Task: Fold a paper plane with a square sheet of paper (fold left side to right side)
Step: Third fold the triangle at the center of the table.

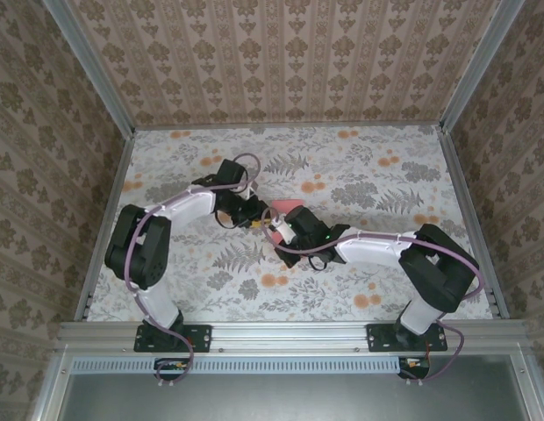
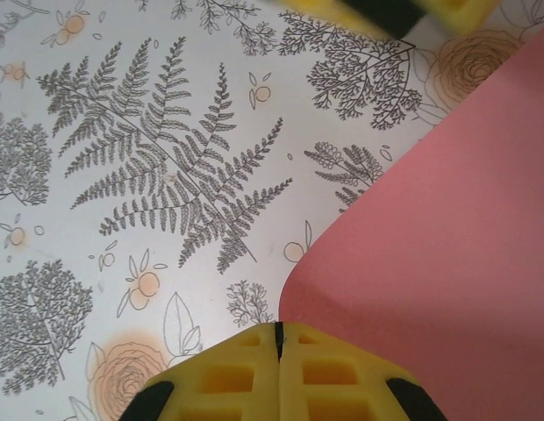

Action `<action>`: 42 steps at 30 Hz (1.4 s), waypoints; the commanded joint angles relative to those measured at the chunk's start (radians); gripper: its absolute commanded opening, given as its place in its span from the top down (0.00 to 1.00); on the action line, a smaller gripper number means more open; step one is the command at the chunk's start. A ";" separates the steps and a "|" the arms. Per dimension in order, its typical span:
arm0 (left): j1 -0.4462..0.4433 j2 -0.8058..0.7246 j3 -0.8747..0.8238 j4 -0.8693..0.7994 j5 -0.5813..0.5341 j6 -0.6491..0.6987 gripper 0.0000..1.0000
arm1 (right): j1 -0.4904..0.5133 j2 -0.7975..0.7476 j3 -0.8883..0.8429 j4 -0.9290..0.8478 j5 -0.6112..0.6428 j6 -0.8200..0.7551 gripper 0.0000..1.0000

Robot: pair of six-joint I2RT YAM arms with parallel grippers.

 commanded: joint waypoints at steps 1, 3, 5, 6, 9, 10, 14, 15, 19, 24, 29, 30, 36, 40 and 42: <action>-0.009 0.073 0.100 -0.009 0.074 0.085 0.78 | -0.012 0.011 0.009 -0.036 -0.072 0.033 1.00; -0.015 0.123 0.155 -0.016 0.088 0.110 0.79 | -0.021 0.022 0.016 -0.040 -0.079 0.044 1.00; -0.022 0.173 0.210 -0.019 0.111 0.131 0.80 | -0.028 0.032 0.020 -0.041 -0.094 0.052 1.00; -0.027 0.193 0.235 -0.026 0.117 0.140 0.81 | -0.032 0.036 0.024 -0.043 -0.096 0.057 1.00; -0.044 0.257 0.300 -0.046 0.140 0.165 0.81 | -0.037 0.048 0.032 -0.047 -0.105 0.066 1.00; -0.049 0.275 0.317 -0.050 0.145 0.172 0.82 | -0.039 0.050 0.032 -0.045 -0.108 0.069 1.00; -0.070 0.335 0.358 -0.069 0.150 0.194 0.83 | -0.046 0.053 0.032 -0.036 -0.119 0.082 1.00; -0.073 0.346 0.366 -0.072 0.147 0.198 0.83 | -0.049 0.053 0.032 -0.036 -0.121 0.084 1.00; -0.077 0.378 0.381 -0.081 0.131 0.215 0.84 | -0.059 0.051 0.034 -0.035 -0.128 0.087 1.00; -0.077 0.414 0.392 -0.110 0.103 0.251 0.85 | -0.075 0.044 0.037 -0.052 -0.113 0.089 1.00; -0.081 0.441 0.388 -0.121 0.081 0.269 0.87 | -0.089 0.040 0.048 -0.083 -0.082 0.077 1.00; -0.083 0.444 0.386 -0.122 0.076 0.271 0.87 | -0.093 0.039 0.049 -0.086 -0.074 0.076 1.00; -0.091 0.458 0.383 -0.138 0.053 0.288 0.88 | -0.116 0.042 0.055 -0.118 -0.016 0.063 1.00; -0.093 0.465 0.385 -0.141 0.054 0.289 0.89 | -0.133 0.041 0.058 -0.134 0.023 0.051 1.00; -0.095 0.467 0.386 -0.142 0.053 0.290 0.89 | -0.139 0.042 0.058 -0.134 0.040 0.050 1.00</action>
